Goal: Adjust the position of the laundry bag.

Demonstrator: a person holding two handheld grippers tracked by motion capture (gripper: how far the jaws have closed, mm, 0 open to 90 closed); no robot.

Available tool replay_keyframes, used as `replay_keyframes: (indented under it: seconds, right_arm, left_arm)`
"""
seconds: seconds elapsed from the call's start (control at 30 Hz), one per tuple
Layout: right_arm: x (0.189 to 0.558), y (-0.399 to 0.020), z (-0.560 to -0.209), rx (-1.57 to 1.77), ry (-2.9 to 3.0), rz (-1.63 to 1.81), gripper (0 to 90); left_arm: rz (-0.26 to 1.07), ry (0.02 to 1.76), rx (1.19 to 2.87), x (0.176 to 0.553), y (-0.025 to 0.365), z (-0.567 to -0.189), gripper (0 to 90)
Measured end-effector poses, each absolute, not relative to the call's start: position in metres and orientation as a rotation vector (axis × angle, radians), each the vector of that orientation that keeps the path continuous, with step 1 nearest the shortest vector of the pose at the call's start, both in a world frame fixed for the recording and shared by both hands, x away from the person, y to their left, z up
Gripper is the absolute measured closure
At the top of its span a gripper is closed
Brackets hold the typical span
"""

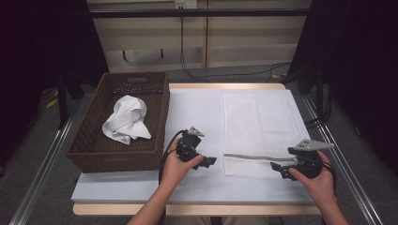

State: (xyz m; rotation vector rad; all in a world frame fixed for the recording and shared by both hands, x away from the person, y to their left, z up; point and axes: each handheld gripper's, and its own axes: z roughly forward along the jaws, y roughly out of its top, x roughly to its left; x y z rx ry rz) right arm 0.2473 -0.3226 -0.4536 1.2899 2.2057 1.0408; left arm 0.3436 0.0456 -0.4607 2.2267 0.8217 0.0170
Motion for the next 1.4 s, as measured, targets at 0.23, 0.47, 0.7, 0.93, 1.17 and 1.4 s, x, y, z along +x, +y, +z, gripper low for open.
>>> replay_keyframes:
  seconds: [0.23, 0.47, 0.7, 0.93, 1.17, 1.4]
  right_arm:
    - [0.249, -0.323, -0.454, 1.287, 2.211, 1.042, 6.2]
    - [0.246, -0.326, -0.450, 1.298, 2.185, 1.054, 6.2]
    - [0.249, -0.323, -0.447, 1.276, 2.179, 1.080, 6.2]
    - [0.252, -0.320, -0.447, 1.270, 2.187, 1.087, 5.9]
    - [0.251, -0.322, -0.447, 1.272, 2.179, 1.080, 5.9]
    - [0.248, -0.323, -0.447, 1.278, 2.171, 1.084, 6.0]
  left_arm:
    - [0.013, 0.824, 2.224, 0.345, 0.044, -0.463, 1.8]
    - [0.001, 0.836, 2.225, 0.343, 0.045, -0.464, 1.8]
    - [-0.010, 0.862, 2.187, 0.347, 0.043, -0.460, 0.9]
    - [-0.049, 0.883, 2.185, 0.354, 0.026, -0.466, 0.2]
    - [-0.075, 0.900, 2.200, 0.367, 0.006, -0.470, 0.1]
    - [-0.026, 0.904, 2.205, 0.379, -0.006, -0.464, 7.3]
